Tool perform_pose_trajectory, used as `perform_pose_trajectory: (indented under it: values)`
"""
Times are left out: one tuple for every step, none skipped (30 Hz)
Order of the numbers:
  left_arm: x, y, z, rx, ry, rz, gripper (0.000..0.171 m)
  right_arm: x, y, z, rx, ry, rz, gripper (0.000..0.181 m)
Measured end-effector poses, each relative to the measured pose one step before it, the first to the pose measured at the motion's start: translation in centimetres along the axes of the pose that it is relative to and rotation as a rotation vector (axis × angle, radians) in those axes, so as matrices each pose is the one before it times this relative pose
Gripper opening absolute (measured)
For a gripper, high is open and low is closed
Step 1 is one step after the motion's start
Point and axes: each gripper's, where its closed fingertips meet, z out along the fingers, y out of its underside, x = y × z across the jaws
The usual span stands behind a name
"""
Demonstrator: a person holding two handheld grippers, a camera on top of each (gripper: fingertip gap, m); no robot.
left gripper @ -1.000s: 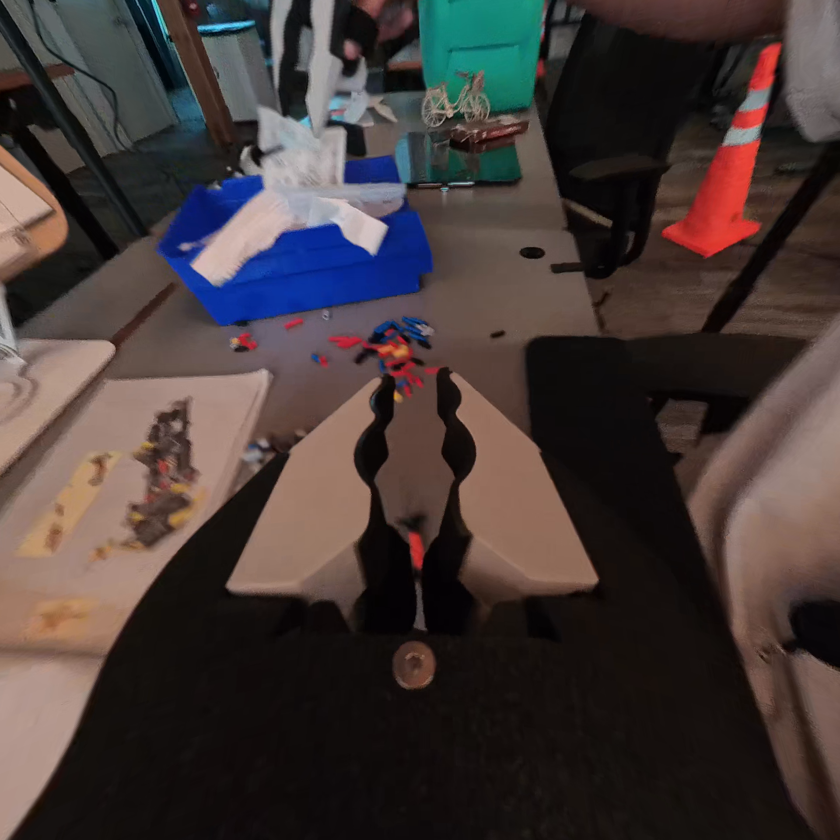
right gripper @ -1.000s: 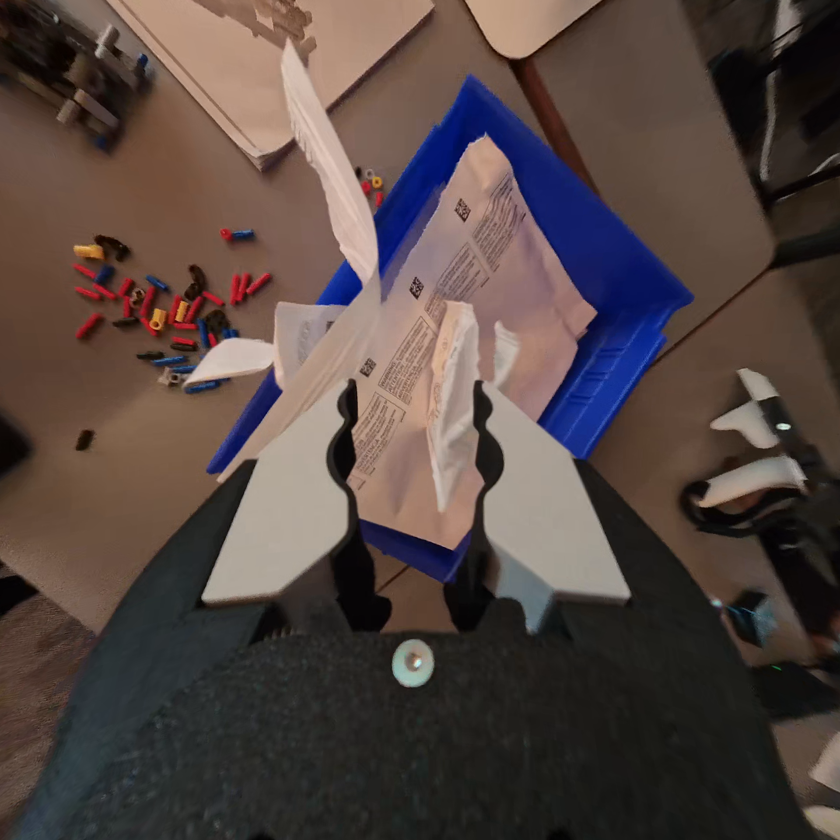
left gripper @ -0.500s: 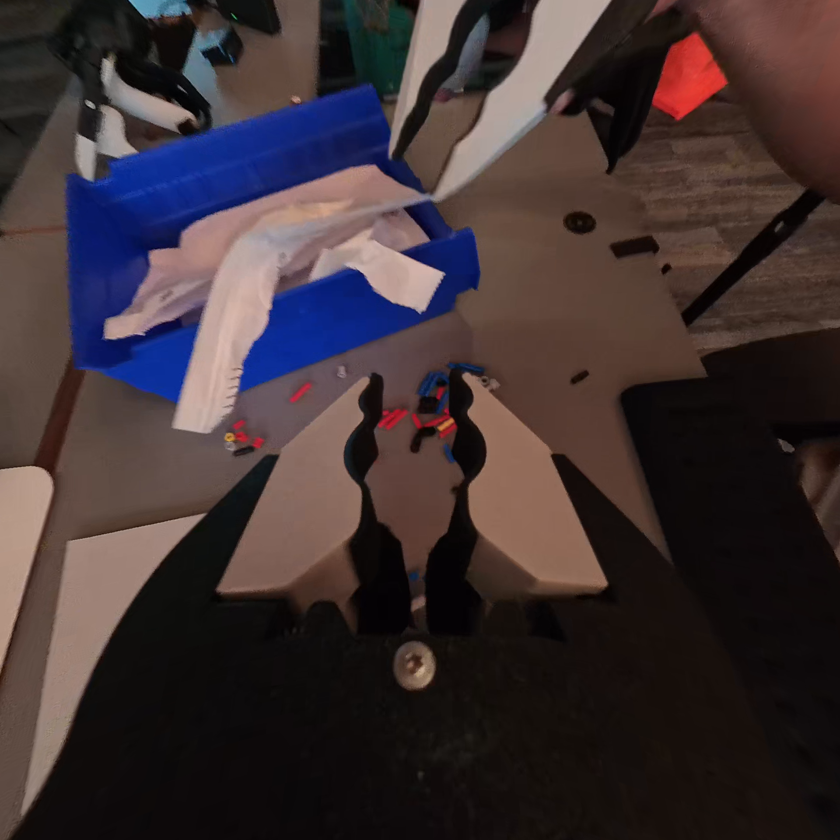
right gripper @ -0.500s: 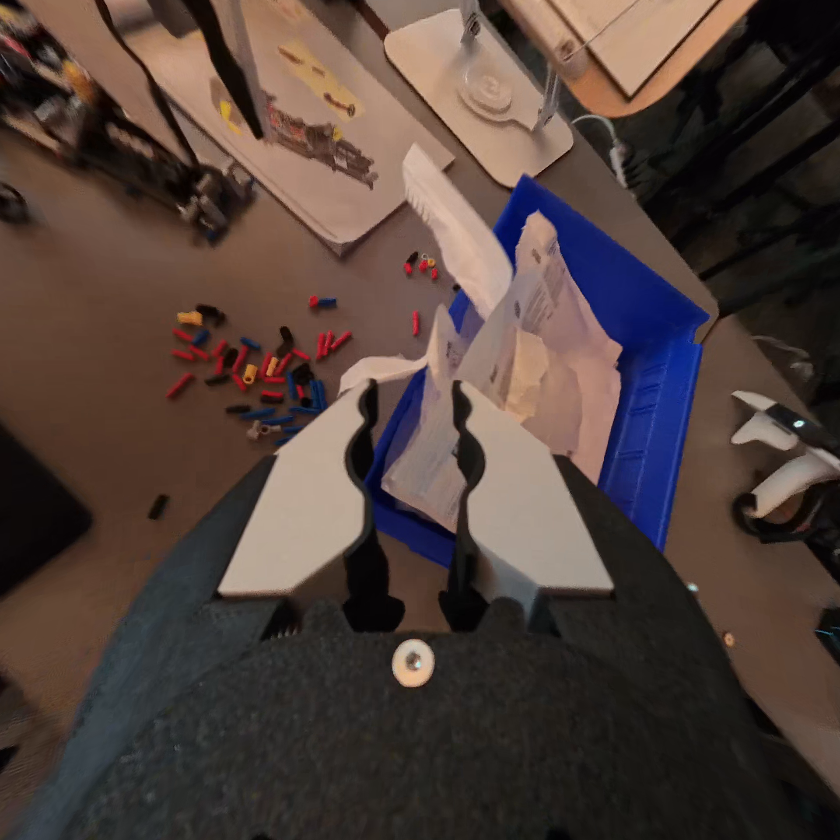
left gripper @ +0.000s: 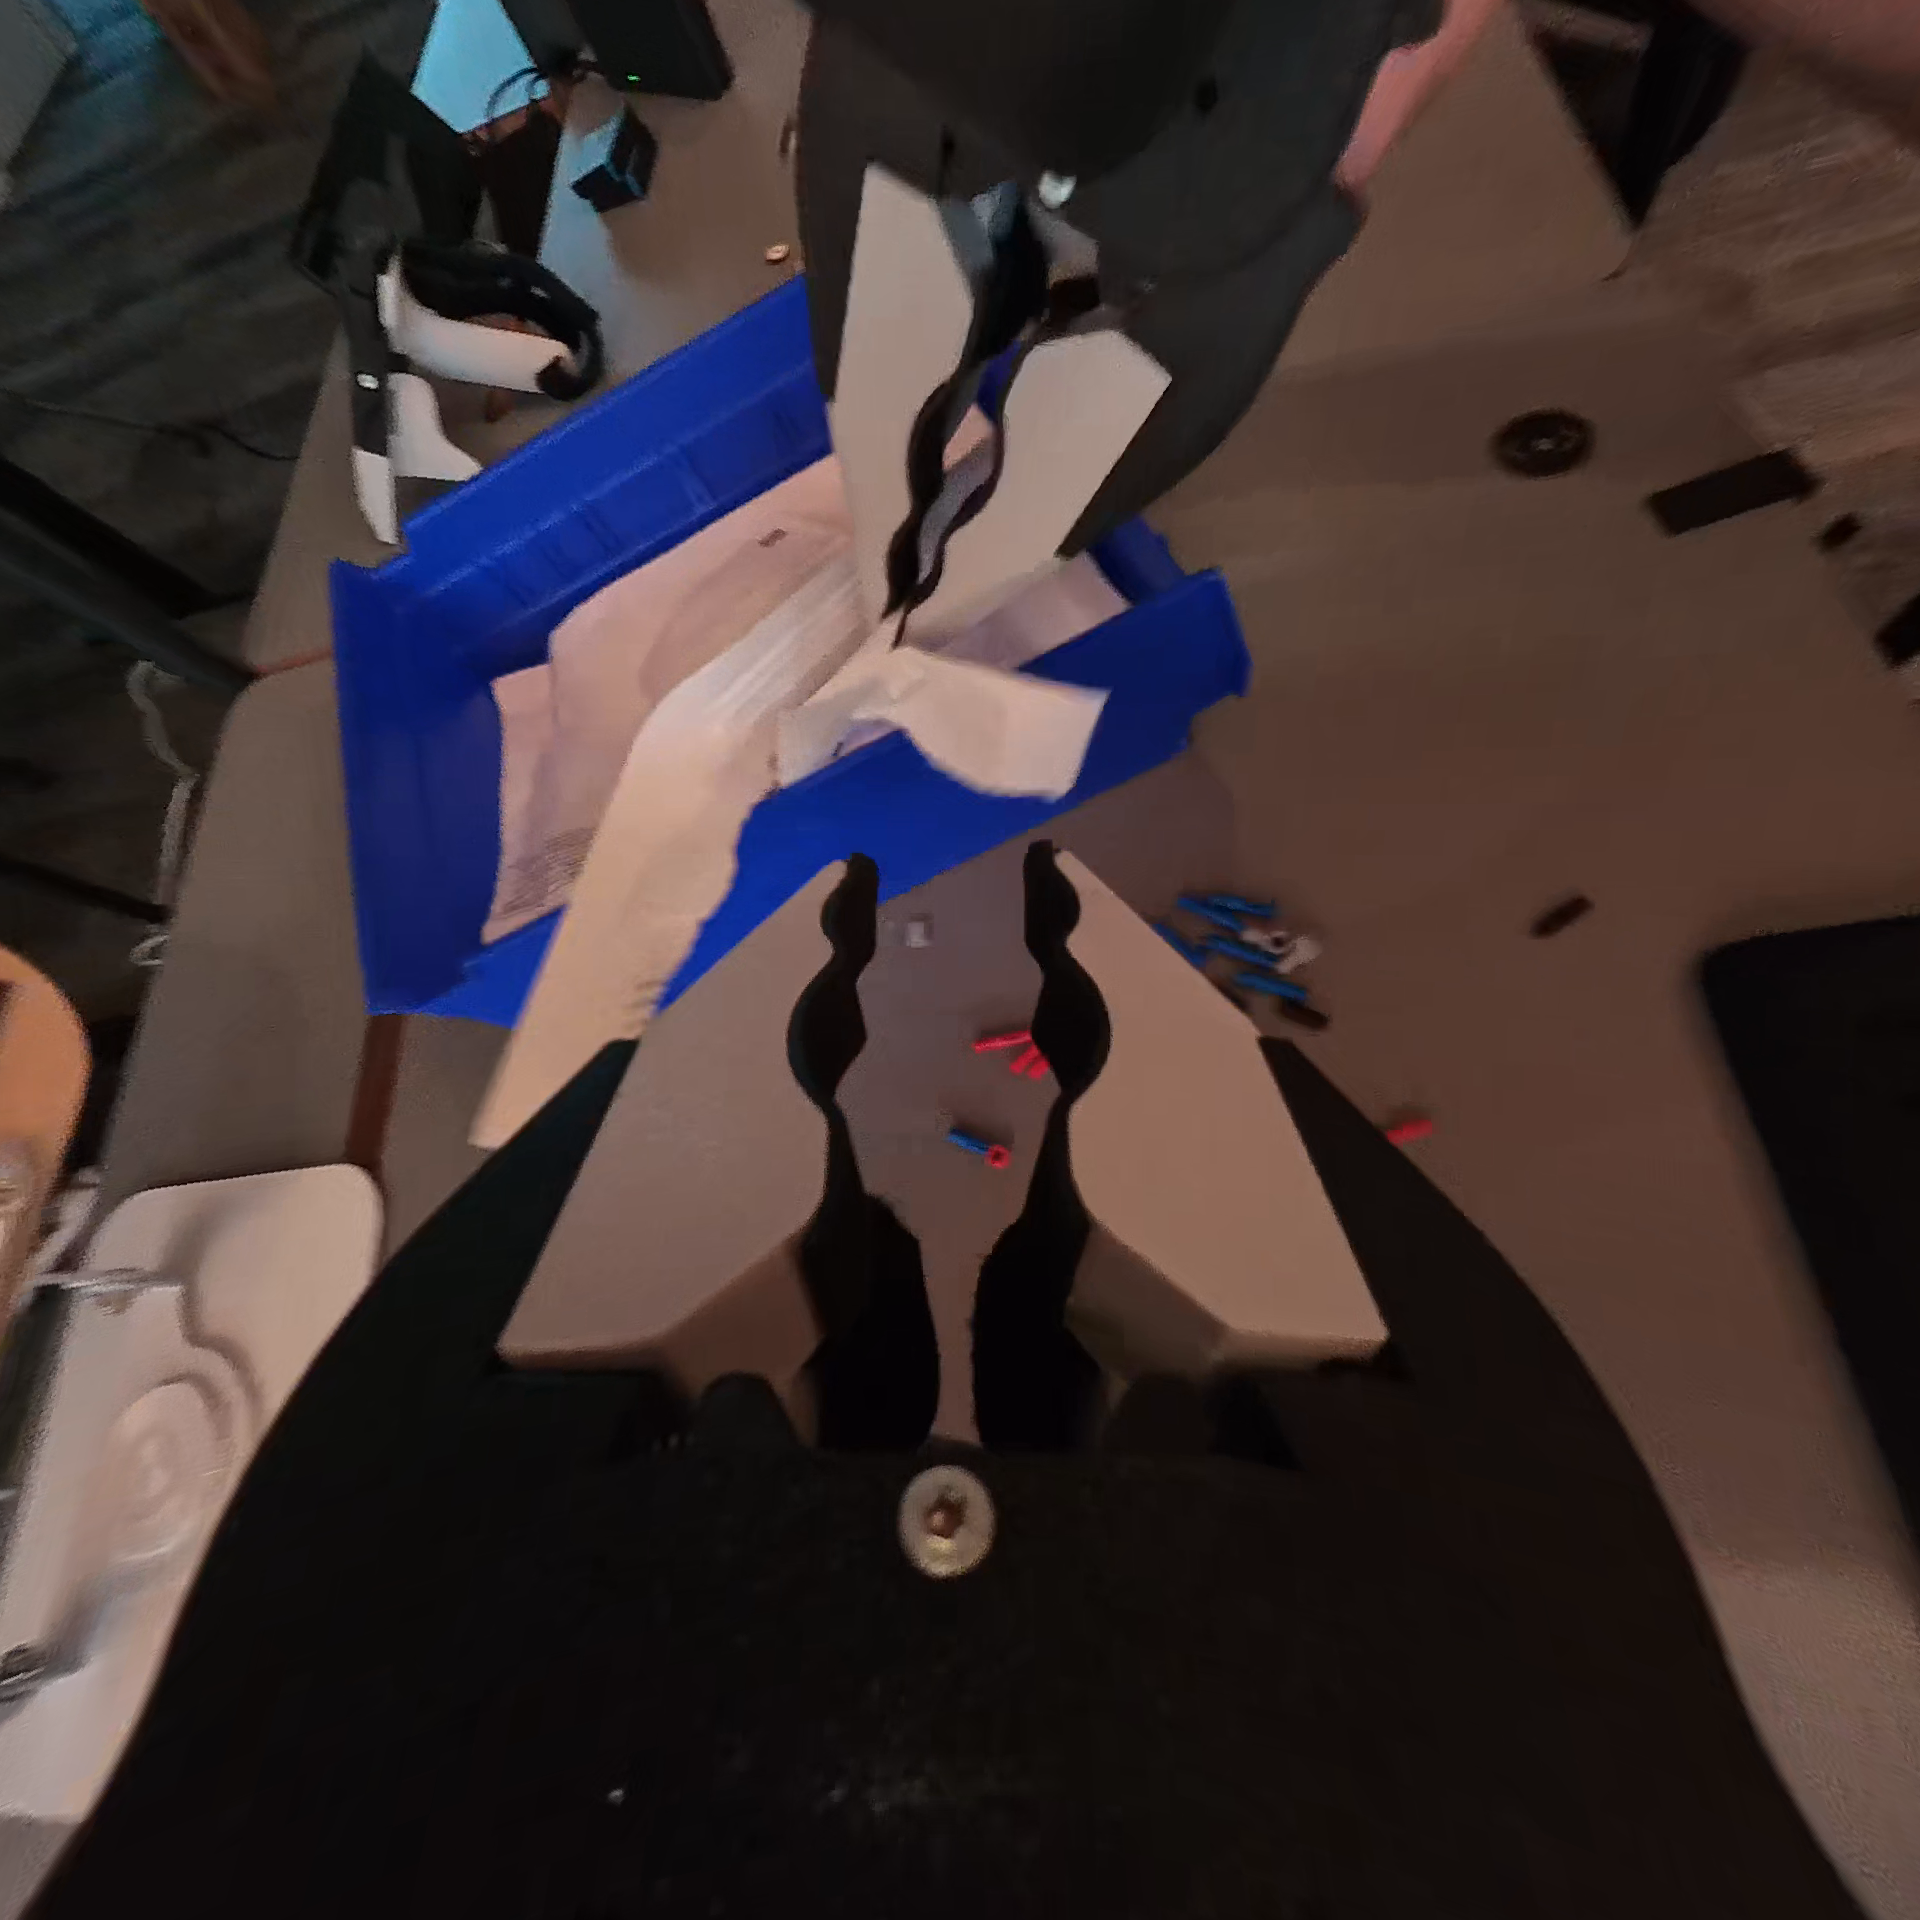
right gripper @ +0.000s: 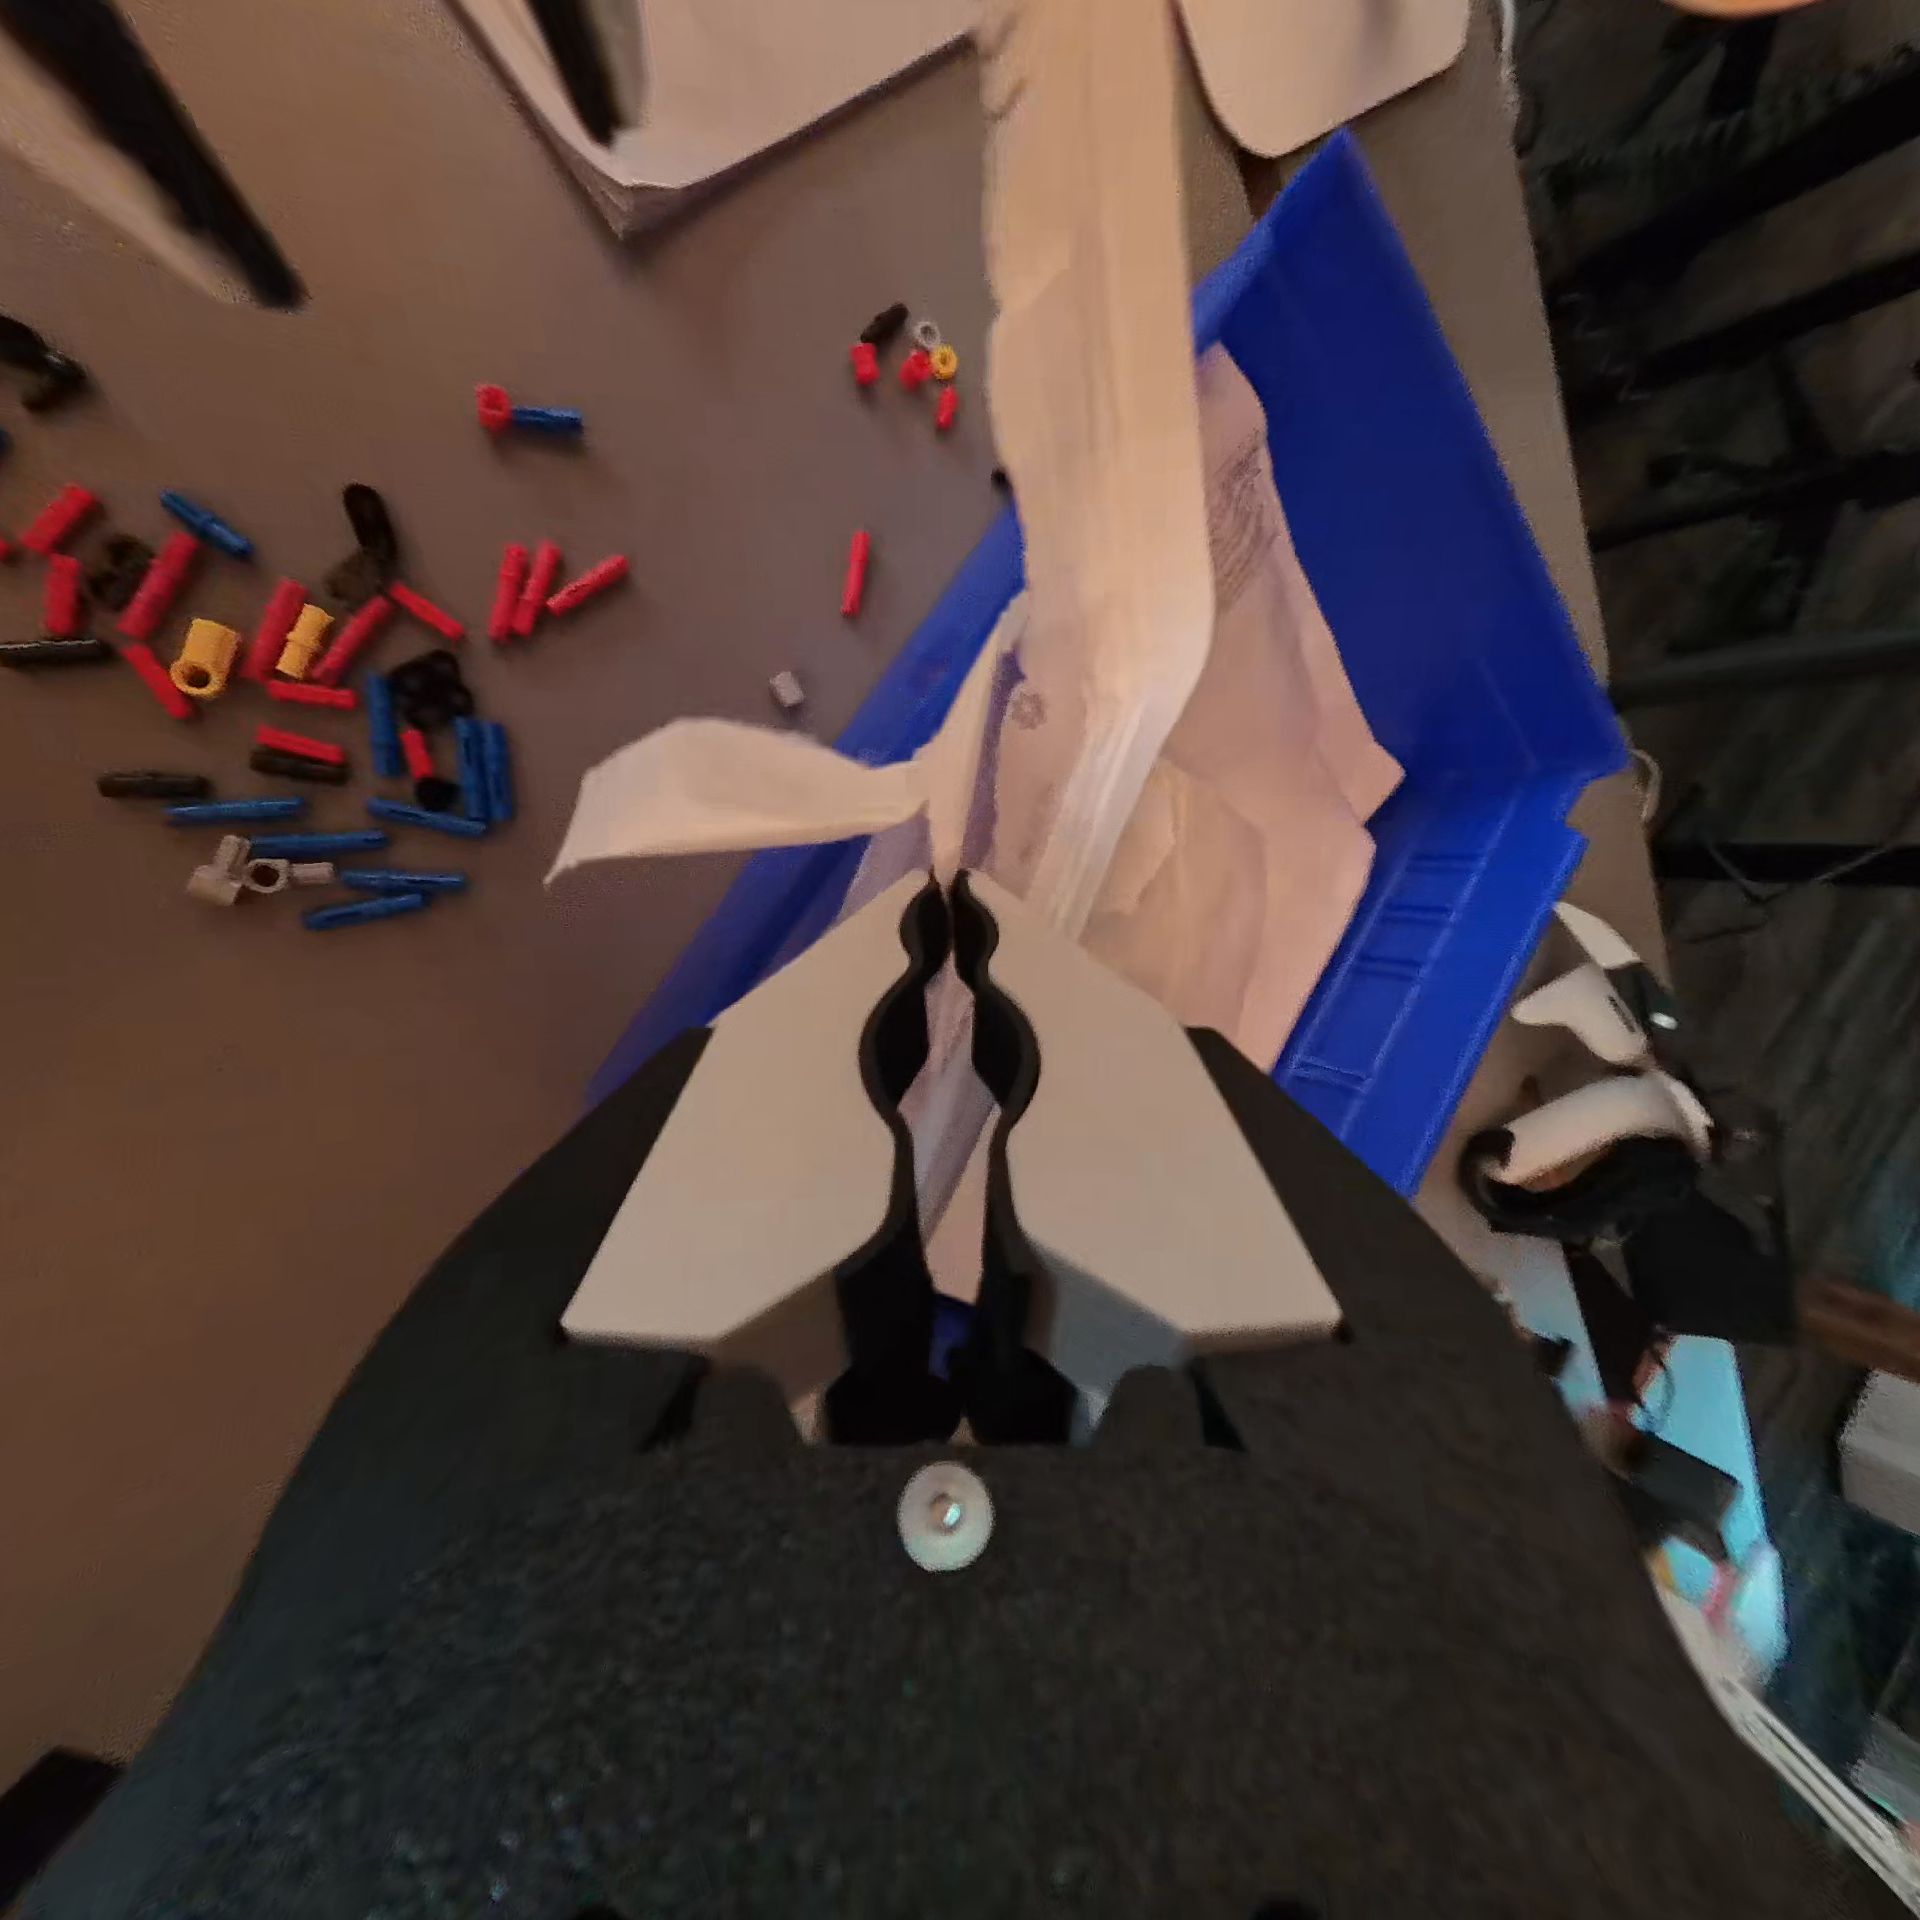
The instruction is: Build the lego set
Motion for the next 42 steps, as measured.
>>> perform_pose_trajectory:
  values:
    - [-0.623,0.050,0.114,-0.00760,-0.0339,0.0273,0.026,0.516,-0.037,-0.551,-0.0179,0.0282,-0.0016,0.000]
    - [-0.719,-0.009,-0.037,-0.00197,-0.0388,0.0314,0.026,0.200,-0.397,-0.837,-0.0005,0.0109,0.0024,0.000]
    - [-0.656,-0.107,-0.166,0.00399,-0.0324,0.0311,0.029,-0.131,-0.908,-1.103,0.0264,-0.0021,0.0031,0.000]
    - [-0.200,-0.188,-0.287,0.00985,-0.0023,0.0288,0.034,-0.449,-1.360,-1.251,0.0464,-0.0116,-0.0040,0.000]
    - [0.239,-0.303,-0.410,0.01701,0.0238,0.0199,0.037,-0.684,-1.635,-1.286,0.0557,-0.0179,-0.0106,0.000]
    - [0.531,-0.454,-0.535,0.02655,0.0360,0.0103,0.039,-0.831,-1.758,-1.202,0.0556,-0.0223,-0.0142,0.000]
    - [0.646,-0.531,-0.652,0.03309,0.0345,0.0022,0.039,-0.897,-1.703,-1.076,0.0468,-0.0235,-0.0182,0.000]
    - [0.858,-0.464,-0.750,0.03272,0.0351,0.0027,0.034,-0.879,-1.708,-0.966,0.0465,-0.0186,-0.0199,0.000]
    - [0.940,-0.366,-0.819,0.03306,0.0248,0.0074,0.020,-0.885,-1.797,-0.848,0.0516,-0.0151,-0.0199,0.000]
    - [0.960,-0.162,-0.824,0.02546,0.0115,0.0130,0.014,-0.962,-1.810,-0.719,0.0520,-0.0149,-0.0208,0.000]
    - [0.949,0.067,-0.784,0.01453,-0.0004,0.0156,0.010,-0.940,-1.742,-0.561,0.0482,-0.0109,-0.0198,0.000]
    - [0.874,0.140,-0.765,0.01270,-0.0139,0.0149,0.007,-0.985,-1.673,-0.357,0.0435,-0.0117,-0.0170,0.000]
    - [0.962,-0.035,-0.801,0.02246,-0.0146,0.0125,0.006,-1.042,-1.498,-0.135,0.0317,-0.0136,-0.0167,0.000]
    - [0.977,-0.348,-0.837,0.03959,-0.0144,0.0027,0.005,-0.969,-1.313,0.083,0.0227,-0.0071,-0.0173,0.000]
    - [1.143,-0.372,-0.765,0.03882,-0.0015,-0.0076,0.005,-0.906,-1.267,0.235,0.0249,-0.0038,-0.0185,0.000]
    - [1.107,-0.302,-0.680,0.03366,-0.0014,-0.0132,0.005,-0.956,-1.194,0.308,0.0252,-0.0092,-0.0155,0.000]
    - [0.965,-0.255,-0.598,0.02945,-0.0083,-0.0118,0.004,-1.156,-1.060,0.416,0.0193,-0.0249,-0.0085,0.000]
    - [0.865,-0.147,-0.522,0.02470,-0.0109,-0.0085,0.003,-1.039,-0.866,0.494,0.0095,-0.0231,-0.0052,0.000]
    - [0.813,-0.124,-0.504,0.02149,-0.0090,-0.0071,0.004,-0.624,-0.607,0.446,-0.0009,0.0005,-0.0084,0.000]
    - [0.687,-0.159,-0.483,0.02295,-0.0105,-0.0079,0.003,-0.390,-0.478,0.321,-0.0007,0.0125,-0.0114,0.000]
    - [0.563,-0.182,-0.446,0.02272,-0.0114,-0.0066,0.003,-0.387,-0.431,0.146,0.0054,0.0107,-0.0094,0.001]
    - [0.461,-0.209,-0.385,0.02061,-0.0115,-0.0029,0.002,-0.455,-0.457,-0.020,0.0134,0.0007,-0.0011,0.002]
    - [0.248,-0.211,-0.354,0.01669,-0.0197,0.0063,0.002,-0.402,-0.485,-0.123,0.0187,-0.0015,0.0128,0.004]
    - [0.078,-0.194,-0.306,0.01100,-0.0261,0.0191,0.002,-0.466,-0.412,-0.168,0.0159,-0.0053,0.0160,0.004]
    - [0.069,-0.271,-0.270,0.01336,-0.0241,0.0293,0.001,-0.399,-0.292,-0.192,0.0109,0.0039,0.0085,0.005]
    - [0.085,-0.338,-0.228,0.01458,-0.0199,0.0335,0.001,-0.312,-0.226,-0.177,0.0091,0.0163,0.0012,0.004]
    - [0.113,-0.215,-0.123,0.00481,-0.0120,0.0328,0.001,-0.513,-0.285,-0.129,0.0145,0.0091,-0.0031,0.002]
    - [0.173,-0.058,-0.044,-0.00516,-0.0006,0.0229,0.000,-0.658,-0.183,-0.042,0.0099,0.0014,-0.0086,0.001]
    - [0.161,0.034,0.021,-0.01036,0.0059,0.0119,0.000,-0.345,-0.010,0.050,-0.0024,0.0153,-0.0129,0.000]
    - [0.004,0.017,0.040,-0.00629,0.0017,0.0056,0.000,0.128,0.043,0.030,-0.0093,0.0389,-0.0166,0.000]
    - [-0.039,-0.036,0.009,0.00079,0.0023,-0.0003,0.000,0.103,-0.008,-0.024,-0.0064,0.0321,-0.0163,0.000]
    - [-0.079,-0.074,-0.018,0.00404,0.0017,-0.0042,0.001,-0.042,-0.048,-0.063,-0.0034,0.0178,-0.0137,0.000]
    - [-0.138,-0.052,-0.043,0.00334,-0.0016,-0.0048,0.002,-0.032,-0.073,-0.080,-0.0016,0.0174,-0.0149,0.000]
    - [-0.093,0.026,-0.048,-0.00081,-0.0012,-0.0048,0.002,0.015,-0.030,-0.082,-0.0012,0.0254,-0.0257,0.000]
    - [0.008,0.150,-0.034,-0.00908,0.0042,-0.0046,0.003,-0.029,0.065,-0.049,-0.0041,0.0268,-0.0351,0.000]
    - [0.107,0.268,-0.017,-0.01448,0.0070,-0.0031,0.004,-0.033,0.174,0.004,-0.0105,0.0257,-0.0340,0.000]
    - [0.086,0.301,-0.012,-0.01400,0.0035,-0.0003,0.005,-0.036,0.218,0.070,-0.0139,0.0207,-0.0263,0.000]
    - [0.080,0.293,-0.006,-0.01197,0.0003,0.0007,0.006,-0.057,0.236,0.090,-0.0148,0.0134,-0.0166,0.000]
    - [0.066,0.307,-0.030,-0.01195,-0.0020,0.0015,0.007,0.032,0.245,0.084,-0.0151,0.0139,-0.0122,0.000]
    - [0.015,0.296,-0.099,-0.01237,-0.0071,0.0025,0.007,0.069,0.234,0.015,-0.0120,0.0149,-0.0146,0.000]
    - [0.024,0.213,-0.203,-0.00894,-0.0077,0.0032,0.010,0.087,0.176,-0.078,-0.0057,0.0181,-0.0206,0.000]
    - [0.022,0.131,-0.299,-0.00451,-0.0071,0.0019,0.012,0.171,0.046,-0.195,0.0039,0.0287,-0.0256,0.000]
